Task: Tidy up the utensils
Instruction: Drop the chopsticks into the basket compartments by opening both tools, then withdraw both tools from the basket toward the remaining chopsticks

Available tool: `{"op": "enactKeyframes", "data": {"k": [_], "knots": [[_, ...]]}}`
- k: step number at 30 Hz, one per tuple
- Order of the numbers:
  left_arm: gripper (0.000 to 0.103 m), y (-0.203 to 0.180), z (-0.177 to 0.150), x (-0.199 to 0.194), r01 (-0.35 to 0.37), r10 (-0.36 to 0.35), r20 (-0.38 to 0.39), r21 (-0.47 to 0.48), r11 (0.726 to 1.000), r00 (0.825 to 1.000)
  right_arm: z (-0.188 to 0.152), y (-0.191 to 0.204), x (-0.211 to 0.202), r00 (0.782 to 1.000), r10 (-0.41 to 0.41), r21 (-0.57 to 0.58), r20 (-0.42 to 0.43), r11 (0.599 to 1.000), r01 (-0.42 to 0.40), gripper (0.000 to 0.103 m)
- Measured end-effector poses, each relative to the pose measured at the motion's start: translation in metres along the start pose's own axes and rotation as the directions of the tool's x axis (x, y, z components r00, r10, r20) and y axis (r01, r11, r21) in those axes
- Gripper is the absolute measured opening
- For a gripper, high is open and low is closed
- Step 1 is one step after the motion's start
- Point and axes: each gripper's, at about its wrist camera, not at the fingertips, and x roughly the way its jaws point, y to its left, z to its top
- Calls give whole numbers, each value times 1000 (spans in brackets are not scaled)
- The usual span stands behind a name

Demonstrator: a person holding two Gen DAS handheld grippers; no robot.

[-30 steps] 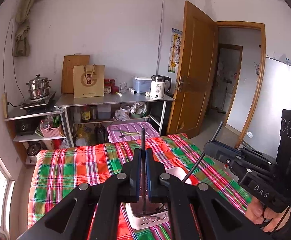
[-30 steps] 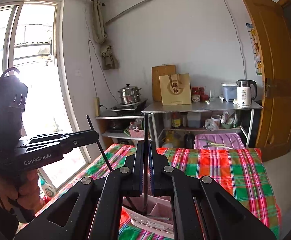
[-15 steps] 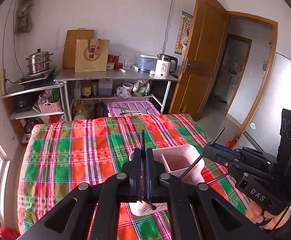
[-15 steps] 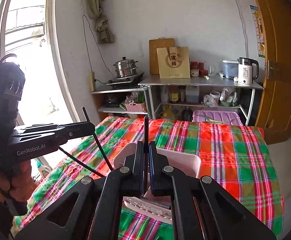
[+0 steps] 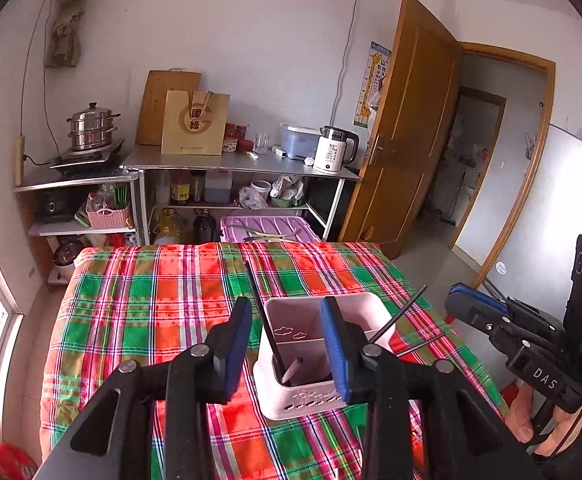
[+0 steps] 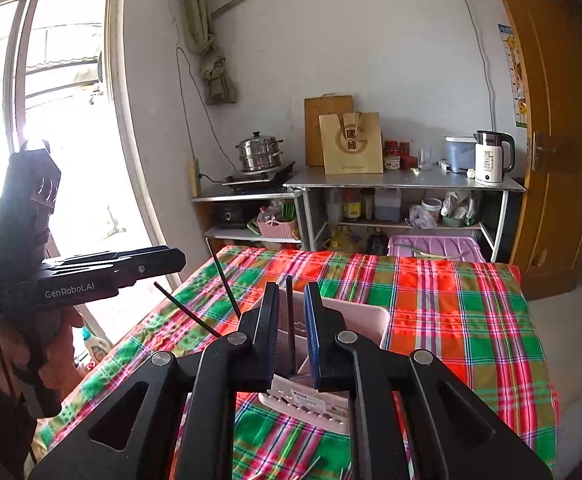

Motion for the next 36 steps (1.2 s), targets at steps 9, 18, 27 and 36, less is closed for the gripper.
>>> {"op": "enactKeyframes", "data": {"k": [9, 18, 27, 36], "knots": [[40, -18, -48, -74, -21, 18, 107, 28, 999, 994, -34, 1, -65, 999, -9, -14, 50, 1000, 9, 22], [40, -51, -126, -98, 4, -10, 88, 61, 998, 996, -83, 4, -106, 999, -36, -28, 24, 999, 36, 48], [40, -68, -188, -87, 29, -29, -12, 40, 999, 1000, -128, -2, -109, 995, -51, -8, -81, 999, 50, 48], [40, -65, -203, -67, 18, -15, -80, 31, 999, 997, -153, -11, -94, 985, -37, 46, -166, 998, 45, 48]]}}
